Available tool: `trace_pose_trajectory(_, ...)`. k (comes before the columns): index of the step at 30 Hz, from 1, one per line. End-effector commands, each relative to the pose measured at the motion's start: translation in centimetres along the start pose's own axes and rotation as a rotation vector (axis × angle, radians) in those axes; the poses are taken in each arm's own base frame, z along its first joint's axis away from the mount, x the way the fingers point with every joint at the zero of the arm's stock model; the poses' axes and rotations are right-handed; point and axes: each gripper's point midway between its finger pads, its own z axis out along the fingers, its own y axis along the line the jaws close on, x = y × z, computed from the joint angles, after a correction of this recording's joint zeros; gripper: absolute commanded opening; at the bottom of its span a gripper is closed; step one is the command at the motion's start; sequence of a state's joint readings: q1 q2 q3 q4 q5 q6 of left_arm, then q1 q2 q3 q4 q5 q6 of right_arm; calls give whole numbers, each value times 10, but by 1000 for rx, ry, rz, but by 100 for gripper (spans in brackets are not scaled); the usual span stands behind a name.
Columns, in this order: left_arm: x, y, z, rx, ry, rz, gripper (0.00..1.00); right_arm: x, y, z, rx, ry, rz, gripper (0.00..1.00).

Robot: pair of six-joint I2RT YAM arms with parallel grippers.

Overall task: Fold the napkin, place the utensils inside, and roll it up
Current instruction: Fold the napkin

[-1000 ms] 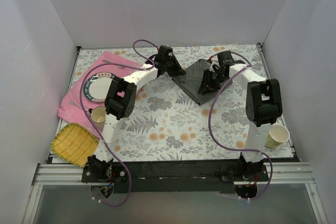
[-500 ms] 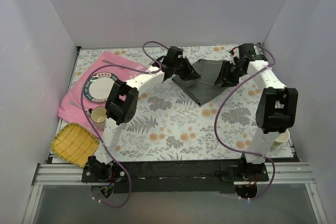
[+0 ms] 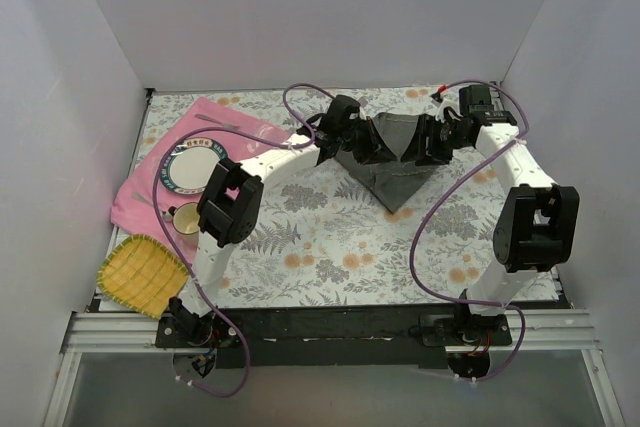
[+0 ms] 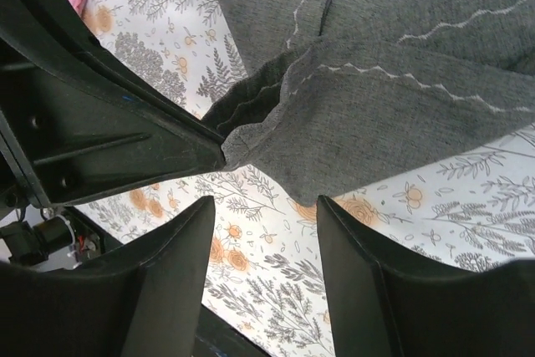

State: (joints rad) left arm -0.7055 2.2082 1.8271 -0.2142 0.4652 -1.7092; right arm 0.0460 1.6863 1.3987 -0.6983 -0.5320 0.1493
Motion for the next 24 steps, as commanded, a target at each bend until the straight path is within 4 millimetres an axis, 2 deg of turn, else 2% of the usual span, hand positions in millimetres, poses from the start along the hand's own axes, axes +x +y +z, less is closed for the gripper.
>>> trace_pose_trajectory(1,-4,-45,-30,88,-8,51,0,-15,14,5,-101,-35,-20,58)
trace_pose_trajectory(10,-1,-44,-26,99,16,47,0,-29,28,11,-189,-113,76,58)
trace_pose_trajectory(20,-3,-46,-25,108,22,55,0,-22,13,20,-147,-76,41,48)
trace_pose_trajectory(24,-4,-46,-26,111,24,53,0,-18,8,21,-136,-64,-1,47)
